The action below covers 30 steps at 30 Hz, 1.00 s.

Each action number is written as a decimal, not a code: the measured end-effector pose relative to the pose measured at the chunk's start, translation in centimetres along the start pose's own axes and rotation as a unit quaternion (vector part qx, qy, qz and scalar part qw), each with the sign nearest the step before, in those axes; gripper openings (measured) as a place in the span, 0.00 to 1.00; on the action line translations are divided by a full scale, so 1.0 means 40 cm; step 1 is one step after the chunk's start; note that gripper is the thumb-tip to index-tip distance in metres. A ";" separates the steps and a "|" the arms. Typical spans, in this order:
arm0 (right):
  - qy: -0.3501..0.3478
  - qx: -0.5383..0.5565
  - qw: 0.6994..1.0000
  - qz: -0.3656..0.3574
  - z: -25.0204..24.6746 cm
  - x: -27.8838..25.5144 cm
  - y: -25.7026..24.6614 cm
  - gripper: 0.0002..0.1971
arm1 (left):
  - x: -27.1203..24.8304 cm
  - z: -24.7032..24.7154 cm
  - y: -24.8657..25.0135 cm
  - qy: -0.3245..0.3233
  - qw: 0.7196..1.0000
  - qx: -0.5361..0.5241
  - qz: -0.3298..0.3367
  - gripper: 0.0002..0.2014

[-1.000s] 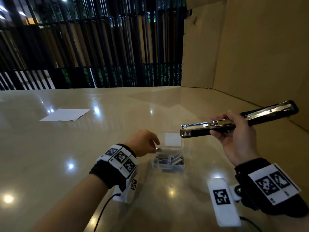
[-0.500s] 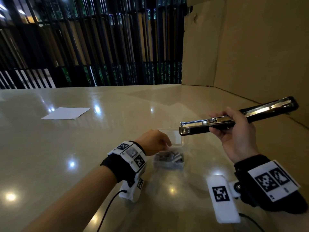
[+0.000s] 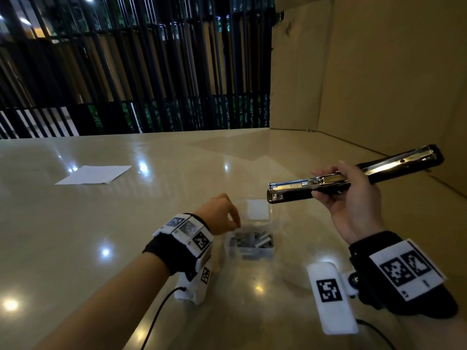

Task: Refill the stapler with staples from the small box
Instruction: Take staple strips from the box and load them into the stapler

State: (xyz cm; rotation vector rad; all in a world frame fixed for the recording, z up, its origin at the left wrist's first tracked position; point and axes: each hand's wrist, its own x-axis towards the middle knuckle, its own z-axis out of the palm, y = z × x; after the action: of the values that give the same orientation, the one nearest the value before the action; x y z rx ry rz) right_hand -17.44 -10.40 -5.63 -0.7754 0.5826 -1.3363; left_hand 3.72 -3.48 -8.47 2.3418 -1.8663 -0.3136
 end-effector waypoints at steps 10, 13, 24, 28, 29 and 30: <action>0.002 0.001 1.000 0.005 0.002 -0.003 0.006 0.08 | -0.016 0.007 0.020 -0.009 1.000 0.012 0.002 0.12; 0.006 -0.008 1.000 0.005 0.001 -0.003 0.005 0.10 | -0.015 0.007 0.025 0.010 1.000 -0.022 0.009 0.13; -0.020 0.002 1.000 -0.007 0.012 -0.015 0.004 0.09 | -0.041 -0.064 0.128 0.303 0.913 -0.210 0.173 0.09; -0.036 -0.036 0.997 -0.052 0.019 -0.023 -0.002 0.10 | -0.050 -0.068 0.164 0.318 0.902 -0.221 0.191 0.11; -0.040 -0.052 0.995 -0.070 0.019 -0.025 -0.003 0.11 | -0.051 -0.066 0.170 0.325 0.899 -0.223 0.191 0.11; -0.044 -0.064 0.993 -0.088 0.020 -0.028 -0.004 0.12 | -0.053 -0.064 0.173 0.332 0.896 -0.217 0.198 0.11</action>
State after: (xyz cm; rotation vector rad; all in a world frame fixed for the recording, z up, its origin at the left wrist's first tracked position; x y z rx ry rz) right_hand -17.11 -9.19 -5.07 -1.0052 0.5434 -1.4265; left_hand -2.65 -3.06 -4.21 1.4647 -1.6394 0.1069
